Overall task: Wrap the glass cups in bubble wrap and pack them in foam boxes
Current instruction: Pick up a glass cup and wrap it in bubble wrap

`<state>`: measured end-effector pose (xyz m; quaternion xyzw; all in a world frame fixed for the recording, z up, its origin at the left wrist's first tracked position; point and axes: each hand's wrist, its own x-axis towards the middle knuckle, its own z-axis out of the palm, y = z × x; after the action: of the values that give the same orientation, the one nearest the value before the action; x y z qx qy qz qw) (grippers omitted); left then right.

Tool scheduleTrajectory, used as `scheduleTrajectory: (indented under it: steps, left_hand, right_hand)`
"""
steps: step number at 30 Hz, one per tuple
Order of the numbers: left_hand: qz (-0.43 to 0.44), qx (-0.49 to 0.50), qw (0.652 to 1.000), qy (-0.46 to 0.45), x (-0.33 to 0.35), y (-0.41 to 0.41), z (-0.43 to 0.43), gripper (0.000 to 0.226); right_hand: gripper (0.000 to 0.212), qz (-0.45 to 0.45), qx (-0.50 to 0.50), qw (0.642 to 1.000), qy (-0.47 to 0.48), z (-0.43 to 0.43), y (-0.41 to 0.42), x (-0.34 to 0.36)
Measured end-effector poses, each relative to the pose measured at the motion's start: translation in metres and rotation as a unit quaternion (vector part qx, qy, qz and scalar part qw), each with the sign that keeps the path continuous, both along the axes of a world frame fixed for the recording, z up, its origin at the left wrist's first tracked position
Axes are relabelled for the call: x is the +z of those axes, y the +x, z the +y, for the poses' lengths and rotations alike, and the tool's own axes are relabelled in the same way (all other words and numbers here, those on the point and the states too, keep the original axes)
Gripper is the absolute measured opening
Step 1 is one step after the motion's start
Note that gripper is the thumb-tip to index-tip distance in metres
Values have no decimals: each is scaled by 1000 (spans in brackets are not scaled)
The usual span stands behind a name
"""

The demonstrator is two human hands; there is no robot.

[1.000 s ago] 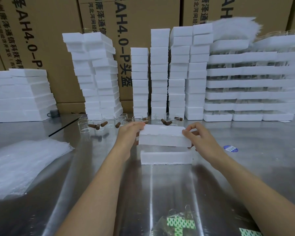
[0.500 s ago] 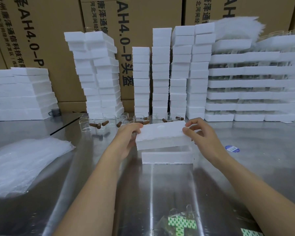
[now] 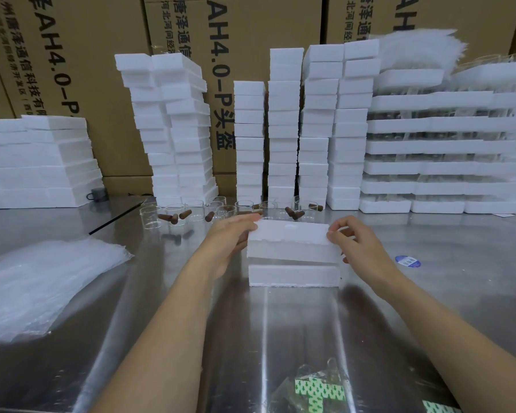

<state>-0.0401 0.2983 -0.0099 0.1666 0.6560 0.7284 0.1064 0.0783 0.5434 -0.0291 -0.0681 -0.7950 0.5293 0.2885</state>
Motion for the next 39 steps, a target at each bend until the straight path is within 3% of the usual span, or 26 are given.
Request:
scheduleTrajectory:
  steps: [12, 17, 25, 30, 33, 36, 39]
  left_hand:
    - [-75, -29, 997, -17, -3, 2, -9, 29]
    - [-68, -52, 996, -21, -8, -3, -13, 27]
    - [-33, -96, 992, -68, -10, 0, -6, 35]
    - [-56, -86, 994, -45, -14, -4, -5, 29]
    - [-83, -89, 992, -31, -18, -6, -5, 27]
    - [-81, -99, 990, -51, -18, -5, -4, 32]
    - [-89, -88, 991, -43, -19, -7, -5, 27]
  right_hand:
    - [8, -2, 24, 1000, 3, 2, 0, 1]
    - [12, -58, 56, 996, -28, 6, 0, 2]
    - [21, -78, 94, 989, -82, 9, -1, -2]
    - [19, -82, 116, 986, -83, 13, 1, -1]
    - [29, -99, 143, 983, -61, 14, 6, 2]
    - [54, -145, 198, 969, -36, 18, 12, 2]
    - [73, -146, 192, 970, 11, 17, 14, 0]
